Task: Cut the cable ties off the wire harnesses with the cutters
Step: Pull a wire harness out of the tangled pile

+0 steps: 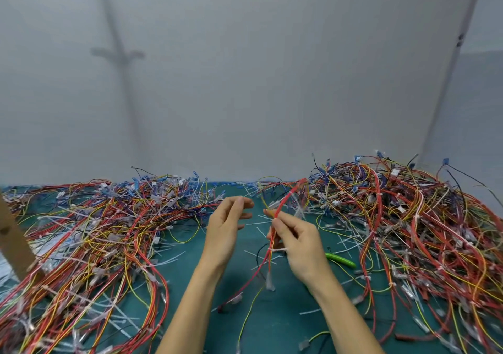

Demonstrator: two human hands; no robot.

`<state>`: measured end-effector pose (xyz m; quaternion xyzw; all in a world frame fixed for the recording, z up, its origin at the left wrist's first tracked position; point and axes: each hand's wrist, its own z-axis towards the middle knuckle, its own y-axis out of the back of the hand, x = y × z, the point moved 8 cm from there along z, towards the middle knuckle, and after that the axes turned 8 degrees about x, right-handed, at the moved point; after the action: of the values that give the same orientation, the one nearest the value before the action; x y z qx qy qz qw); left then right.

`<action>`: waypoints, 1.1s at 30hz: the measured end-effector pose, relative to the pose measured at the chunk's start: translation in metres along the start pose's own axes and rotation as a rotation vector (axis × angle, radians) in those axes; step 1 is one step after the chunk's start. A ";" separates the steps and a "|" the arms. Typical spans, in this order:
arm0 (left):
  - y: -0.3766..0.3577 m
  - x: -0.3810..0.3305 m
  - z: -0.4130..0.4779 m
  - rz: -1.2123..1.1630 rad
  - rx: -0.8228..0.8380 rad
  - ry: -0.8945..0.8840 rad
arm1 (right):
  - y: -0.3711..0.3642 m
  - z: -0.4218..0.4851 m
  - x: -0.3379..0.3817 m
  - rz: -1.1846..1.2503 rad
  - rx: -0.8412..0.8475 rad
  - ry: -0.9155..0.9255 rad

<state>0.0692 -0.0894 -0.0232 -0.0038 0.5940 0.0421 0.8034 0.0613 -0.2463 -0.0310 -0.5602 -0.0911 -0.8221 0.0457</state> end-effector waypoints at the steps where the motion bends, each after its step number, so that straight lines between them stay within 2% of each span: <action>1: -0.003 -0.002 0.000 -0.027 0.018 -0.013 | -0.004 -0.001 0.002 -0.104 0.036 0.031; 6: -0.020 0.006 -0.001 -0.210 0.141 0.105 | -0.035 -0.008 0.003 -0.627 0.274 0.177; 9: -0.018 0.014 -0.003 -0.182 0.075 0.131 | -0.043 -0.007 -0.007 -0.729 0.358 0.139; 11: -0.016 0.016 -0.004 -0.178 0.035 0.104 | -0.037 -0.007 -0.012 -0.736 0.327 0.084; 14: -0.016 0.016 -0.003 -0.188 0.063 0.096 | -0.017 -0.004 -0.011 -0.547 0.136 0.012; 18: -0.020 0.011 -0.002 -0.067 0.157 0.021 | 0.014 -0.001 -0.016 -0.300 -0.146 -0.103; 23: -0.030 0.015 -0.003 0.169 0.332 -0.060 | 0.040 -0.005 -0.039 0.221 -0.384 -0.305; 26: -0.040 0.016 -0.006 0.286 0.433 -0.132 | 0.039 -0.009 -0.046 0.386 -0.352 -0.408; 29: -0.056 0.016 -0.012 0.425 0.550 -0.203 | 0.027 -0.008 -0.051 0.347 -0.205 -0.497; 33: -0.062 0.035 -0.018 0.561 0.656 -0.052 | 0.024 -0.006 -0.048 0.310 -0.192 -0.427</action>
<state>0.0670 -0.1504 -0.0648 0.4146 0.5333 0.0680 0.7342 0.0781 -0.2722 -0.0756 -0.7296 0.0666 -0.6736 0.0973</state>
